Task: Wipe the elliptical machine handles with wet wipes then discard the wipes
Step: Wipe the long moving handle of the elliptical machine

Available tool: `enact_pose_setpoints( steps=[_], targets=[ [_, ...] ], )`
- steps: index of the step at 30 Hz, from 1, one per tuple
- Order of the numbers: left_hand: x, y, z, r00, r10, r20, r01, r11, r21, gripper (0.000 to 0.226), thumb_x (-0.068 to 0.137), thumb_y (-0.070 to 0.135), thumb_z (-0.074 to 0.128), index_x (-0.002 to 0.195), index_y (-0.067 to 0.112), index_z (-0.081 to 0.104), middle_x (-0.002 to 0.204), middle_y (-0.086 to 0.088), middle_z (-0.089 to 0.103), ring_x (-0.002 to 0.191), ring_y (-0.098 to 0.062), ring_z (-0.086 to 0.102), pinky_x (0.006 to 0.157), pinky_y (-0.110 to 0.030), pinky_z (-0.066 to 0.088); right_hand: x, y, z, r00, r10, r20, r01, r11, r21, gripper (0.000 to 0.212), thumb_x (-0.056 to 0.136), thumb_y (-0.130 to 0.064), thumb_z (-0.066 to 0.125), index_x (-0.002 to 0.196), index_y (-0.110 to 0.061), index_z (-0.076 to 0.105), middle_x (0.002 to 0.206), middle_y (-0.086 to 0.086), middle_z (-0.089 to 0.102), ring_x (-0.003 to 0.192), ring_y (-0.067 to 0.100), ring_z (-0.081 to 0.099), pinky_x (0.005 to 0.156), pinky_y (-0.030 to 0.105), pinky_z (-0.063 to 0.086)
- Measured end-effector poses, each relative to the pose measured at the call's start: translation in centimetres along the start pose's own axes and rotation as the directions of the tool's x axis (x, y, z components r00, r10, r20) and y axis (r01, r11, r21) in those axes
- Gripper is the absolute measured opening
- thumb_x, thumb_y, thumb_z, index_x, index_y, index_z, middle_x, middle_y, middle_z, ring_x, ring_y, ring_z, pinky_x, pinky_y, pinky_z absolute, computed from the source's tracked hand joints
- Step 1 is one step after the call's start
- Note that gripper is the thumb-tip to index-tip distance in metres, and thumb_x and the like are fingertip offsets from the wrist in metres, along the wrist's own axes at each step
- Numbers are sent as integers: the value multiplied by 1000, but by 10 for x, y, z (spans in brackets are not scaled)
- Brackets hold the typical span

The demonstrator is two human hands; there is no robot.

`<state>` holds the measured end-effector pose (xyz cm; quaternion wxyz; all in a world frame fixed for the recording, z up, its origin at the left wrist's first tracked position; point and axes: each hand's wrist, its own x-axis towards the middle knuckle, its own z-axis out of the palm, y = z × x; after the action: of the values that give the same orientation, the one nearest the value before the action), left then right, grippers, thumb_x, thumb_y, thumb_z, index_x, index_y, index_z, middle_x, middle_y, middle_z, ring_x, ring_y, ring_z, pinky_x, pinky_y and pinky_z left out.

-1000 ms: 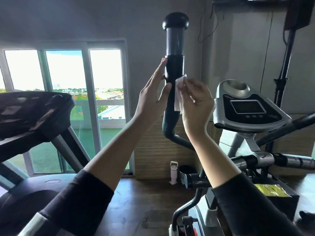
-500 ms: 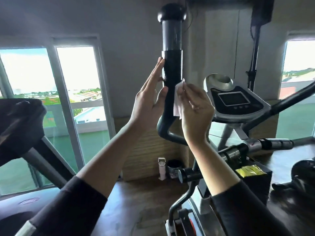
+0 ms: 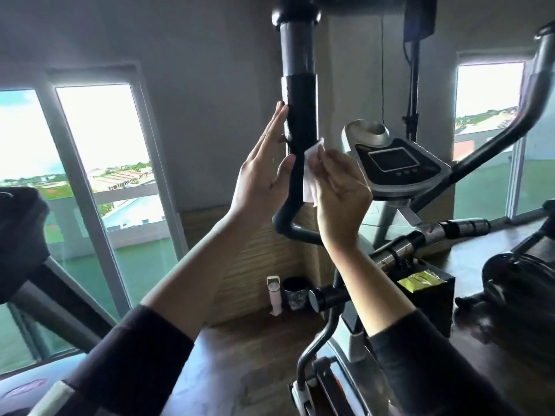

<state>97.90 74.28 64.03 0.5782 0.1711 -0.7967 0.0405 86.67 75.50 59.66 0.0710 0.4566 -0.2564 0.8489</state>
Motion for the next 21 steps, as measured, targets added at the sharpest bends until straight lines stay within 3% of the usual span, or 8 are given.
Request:
enact_pose_setpoints(
  steps=[4, 10, 15, 17, 21],
  targets=[
    [-5, -3, 1, 1000, -3, 0, 3, 1000, 8, 63, 94, 4, 53, 150, 17, 26, 156, 1, 31, 128, -12, 51, 99, -36, 50, 12, -14, 7, 999, -45, -28, 45, 999, -14, 19, 83, -8, 70, 99, 3, 71, 96, 11, 68, 90, 18, 66, 84, 30, 53],
    [-16, -9, 9, 1000, 21, -16, -21, 999, -35, 60, 96, 4, 51, 149, 14, 28, 156, -3, 31, 133, -21, 46, 104, -40, 46, 24, -12, 7, 992, -124, 1, 124, 992, 5, 18, 84, -9, 70, 100, 0, 71, 96, 12, 67, 90, 23, 66, 80, 44, 55],
    [-29, -14, 18, 999, 20, -46, -22, 999, -46, 55, 98, 6, 48, 149, 13, 28, 156, -3, 32, 133, -21, 47, 94, -45, 52, -24, 18, -4, 999, -36, -29, 36, 999, -8, 21, 83, -3, 69, 102, 3, 69, 96, 8, 66, 91, 12, 63, 84, 22, 49],
    [-34, -16, 21, 998, 26, -53, -28, 999, -40, 54, 99, 8, 48, 149, 13, 28, 155, -4, 33, 133, -21, 47, 93, -46, 52, -26, 17, -4, 999, -18, -46, 19, 1000, 13, 20, 82, -2, 69, 102, 3, 69, 95, 6, 65, 90, 6, 61, 83, 19, 48],
    [-39, -21, 24, 997, 4, -75, -8, 998, -58, 53, 100, 9, 47, 149, 14, 28, 154, -1, 35, 133, -19, 47, 94, -44, 53, -7, 7, 2, 994, -105, -28, 106, 993, 43, 20, 84, -4, 68, 100, 7, 69, 96, 17, 64, 89, 21, 64, 81, 38, 55]
  ],
)
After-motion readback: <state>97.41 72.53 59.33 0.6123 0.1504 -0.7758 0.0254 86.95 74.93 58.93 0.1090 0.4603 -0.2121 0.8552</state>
